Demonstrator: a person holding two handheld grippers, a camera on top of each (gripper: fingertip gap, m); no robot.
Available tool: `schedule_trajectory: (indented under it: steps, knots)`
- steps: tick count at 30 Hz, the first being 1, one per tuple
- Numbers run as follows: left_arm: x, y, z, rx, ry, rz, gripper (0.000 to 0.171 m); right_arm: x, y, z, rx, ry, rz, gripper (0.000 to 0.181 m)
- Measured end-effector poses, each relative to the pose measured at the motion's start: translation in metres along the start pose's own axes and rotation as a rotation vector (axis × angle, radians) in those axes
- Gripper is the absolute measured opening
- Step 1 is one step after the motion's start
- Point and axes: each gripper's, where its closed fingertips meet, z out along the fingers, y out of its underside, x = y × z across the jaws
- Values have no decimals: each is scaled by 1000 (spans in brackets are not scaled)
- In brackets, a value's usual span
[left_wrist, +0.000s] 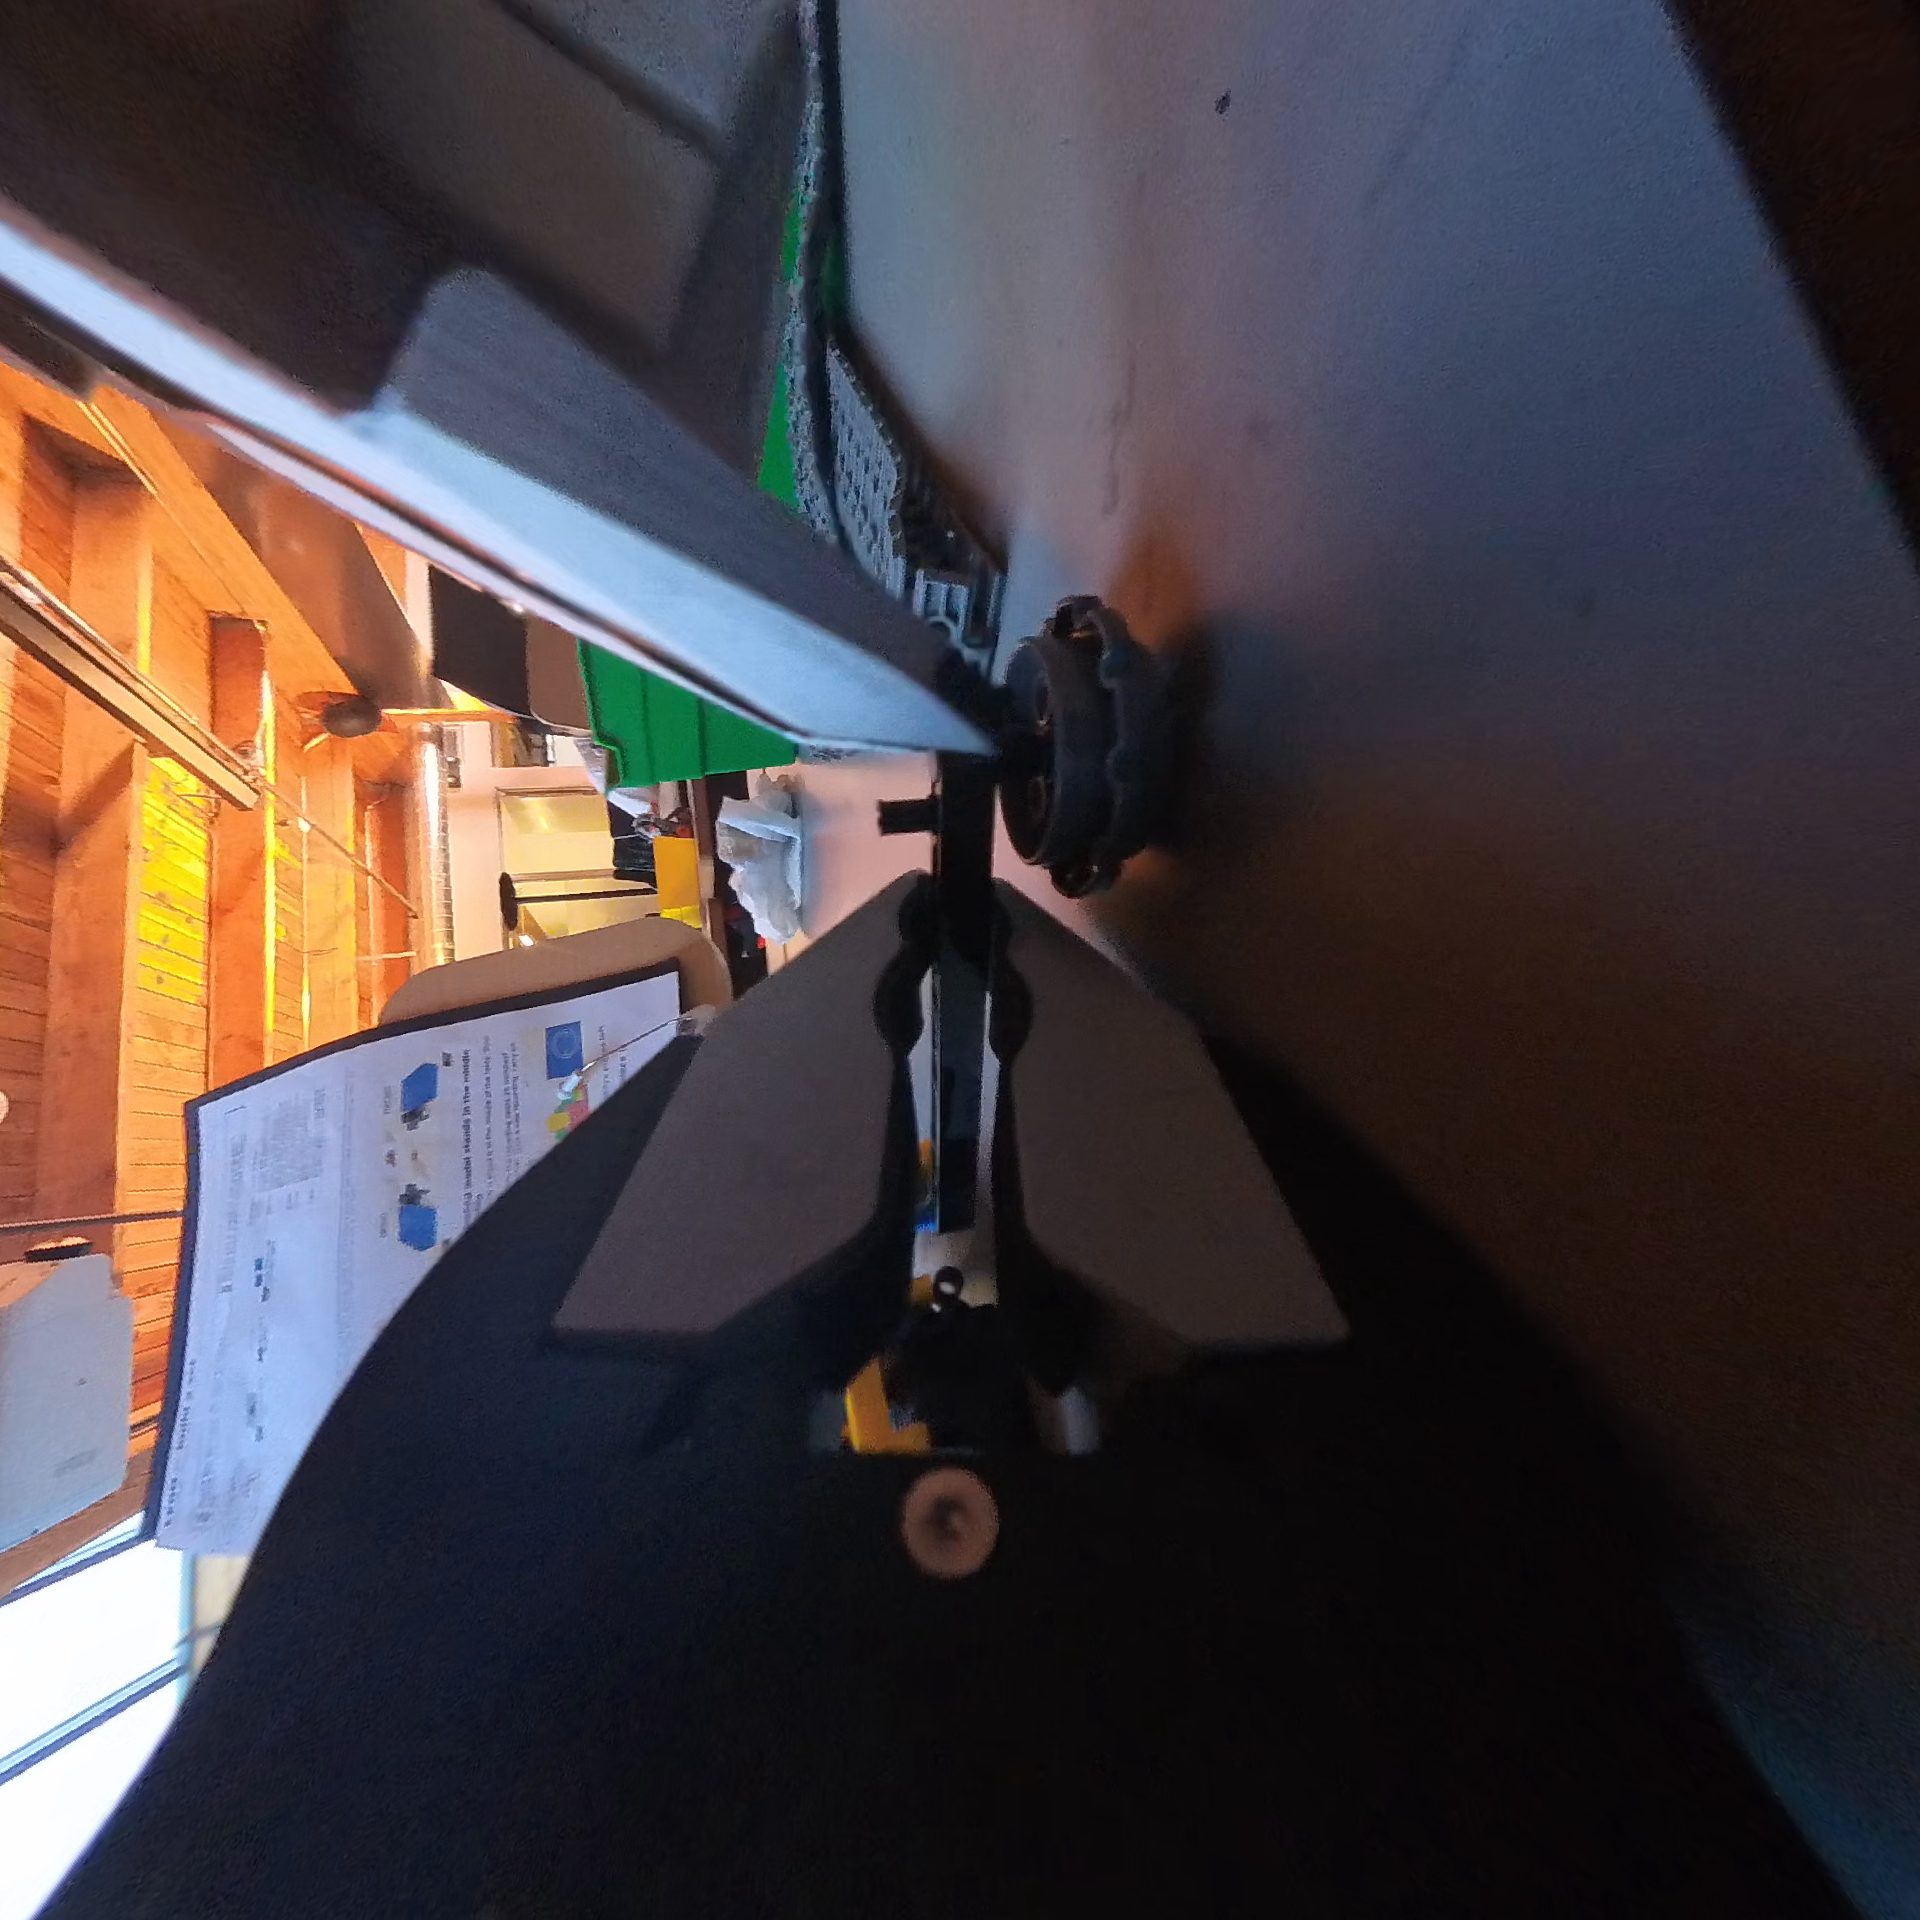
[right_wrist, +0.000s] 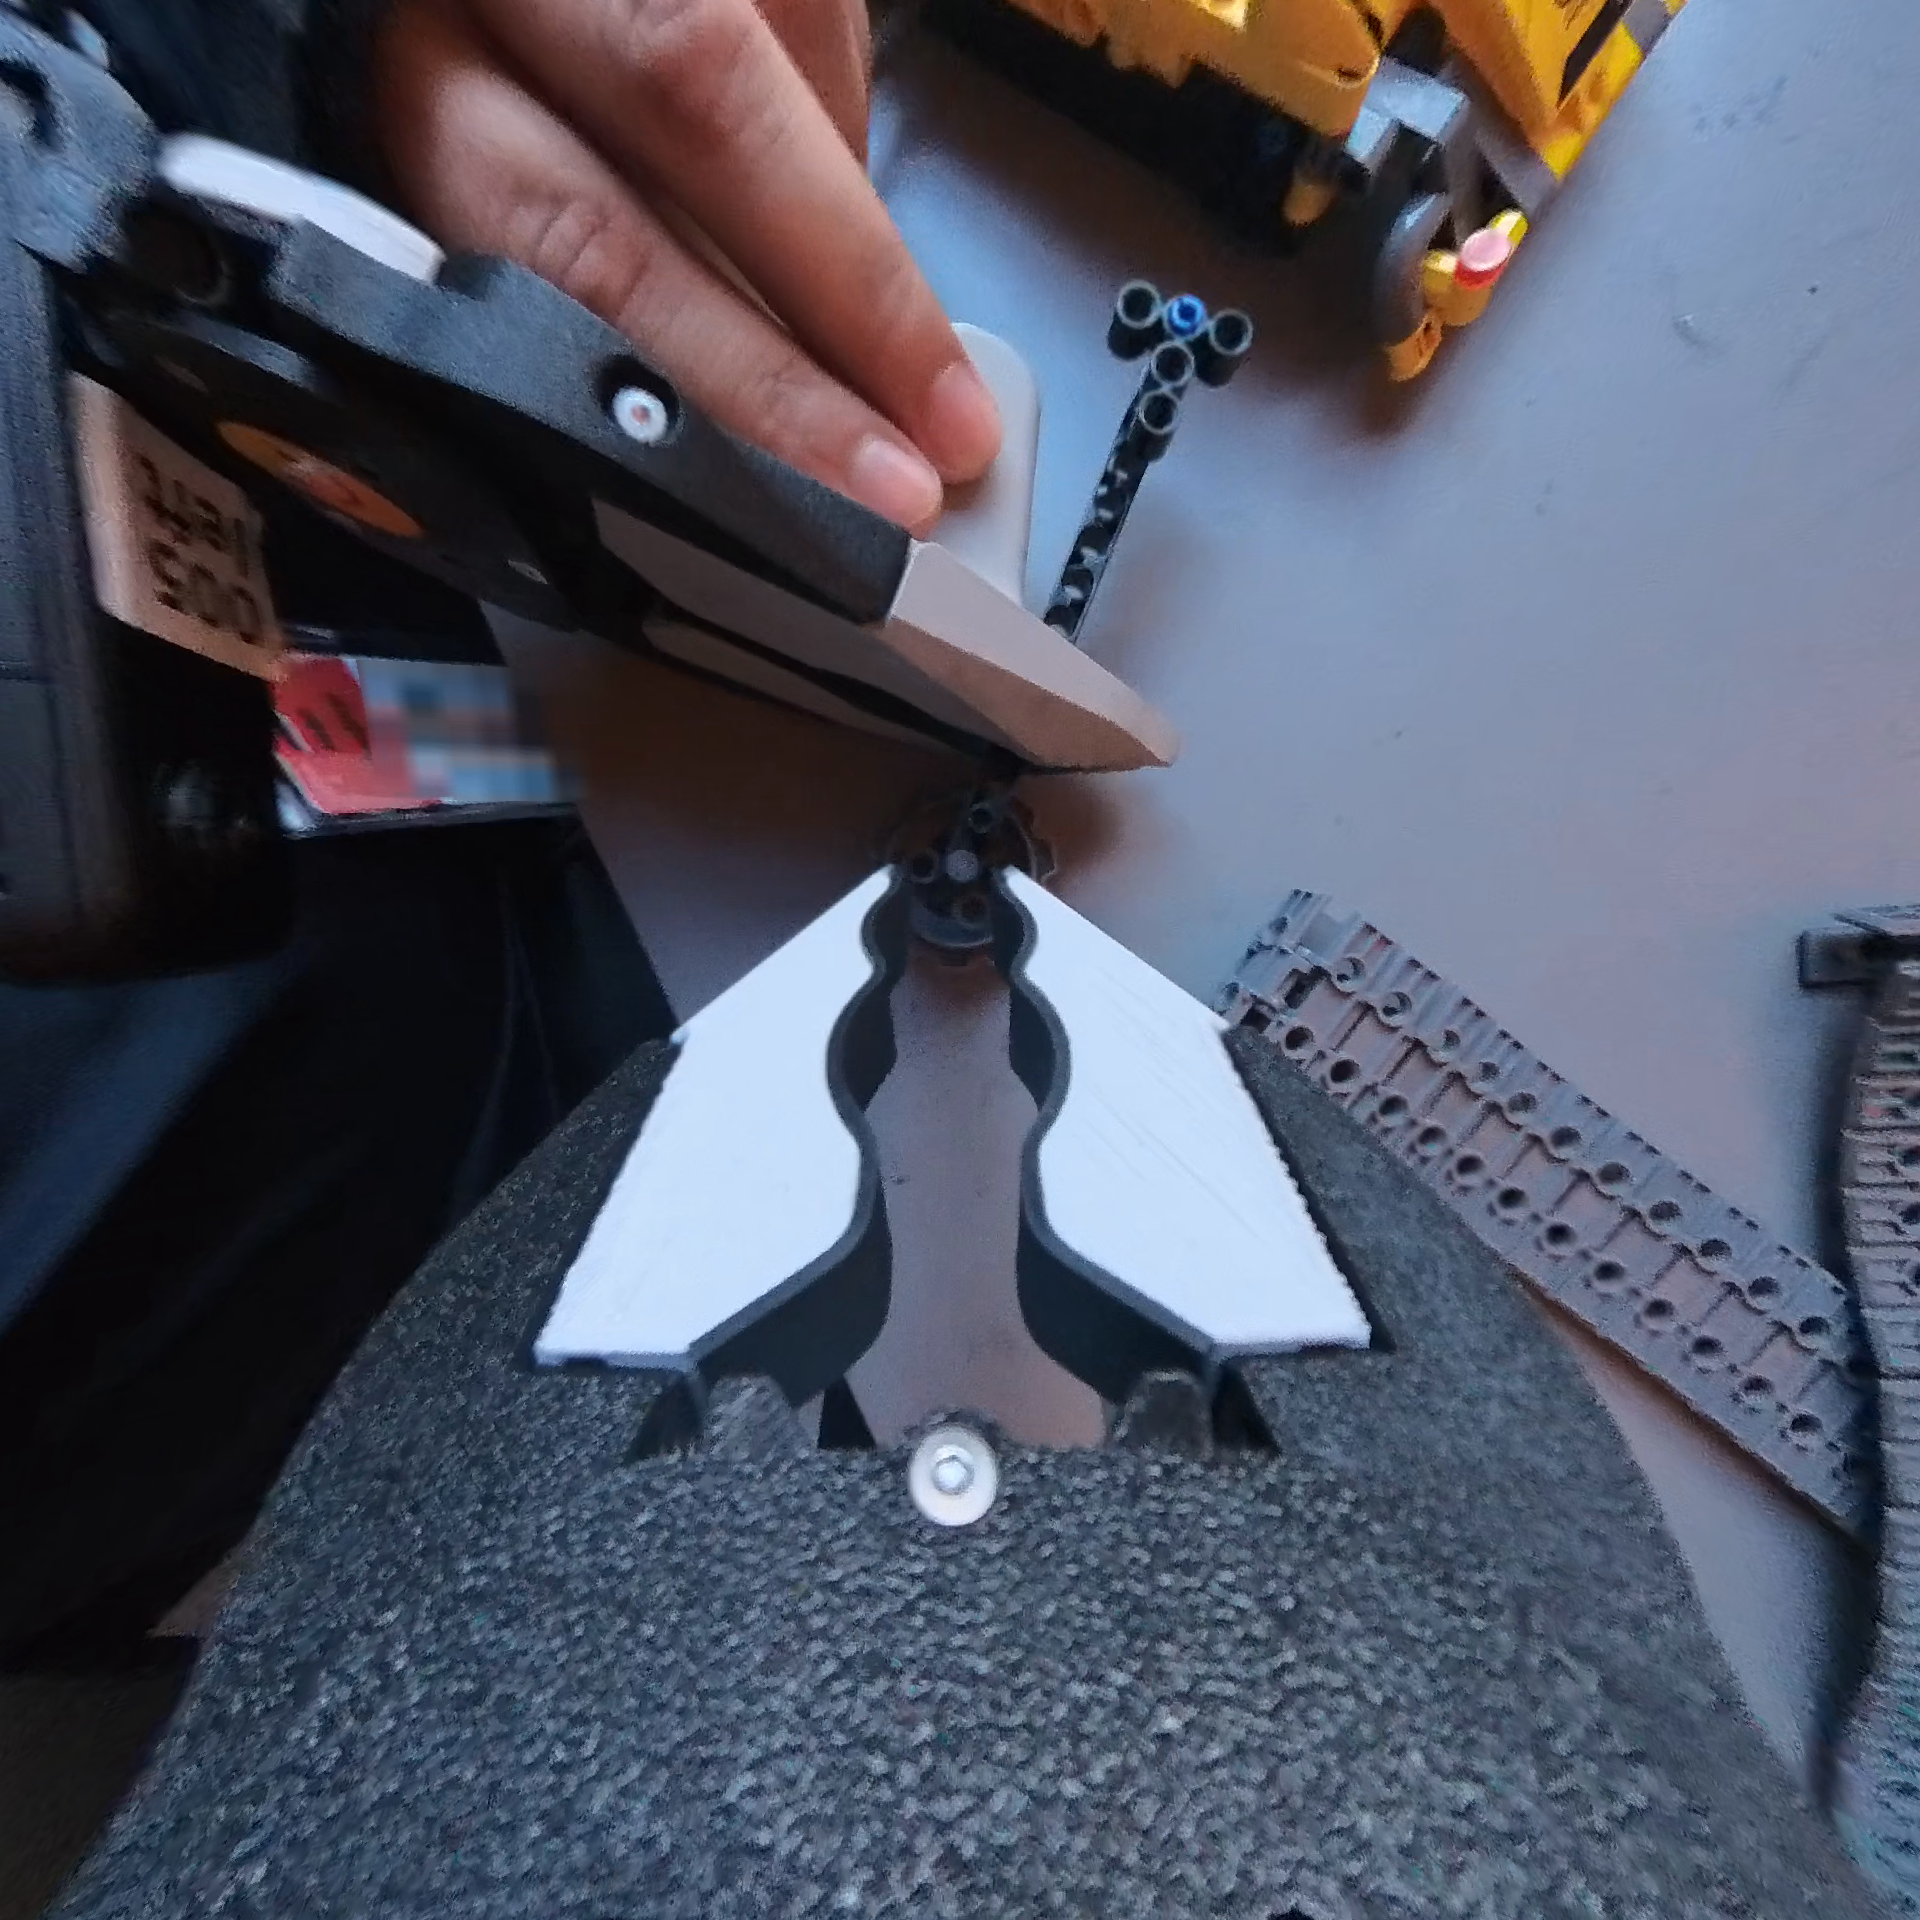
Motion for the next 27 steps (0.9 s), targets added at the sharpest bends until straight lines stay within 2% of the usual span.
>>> schedule_trajectory:
  steps: [3, 11, 20, 27]
  knots:
    - [1, 0, -1, 8, 19, -19, 5, 2, 2, 7, -37, 52, -63, 13]
    - [6, 3, 2, 4, 85, -116, 5, -4, -3, 12, -65, 27, -134, 6]
    - [3, 3, 8, -11, 49, -86, 6, -1, -3, 12, -96, 31, -134, 7]
    - [-2, 5, 15, -7, 29, -50, 9, 0, -5, 11, -54, 13, -112, 5]
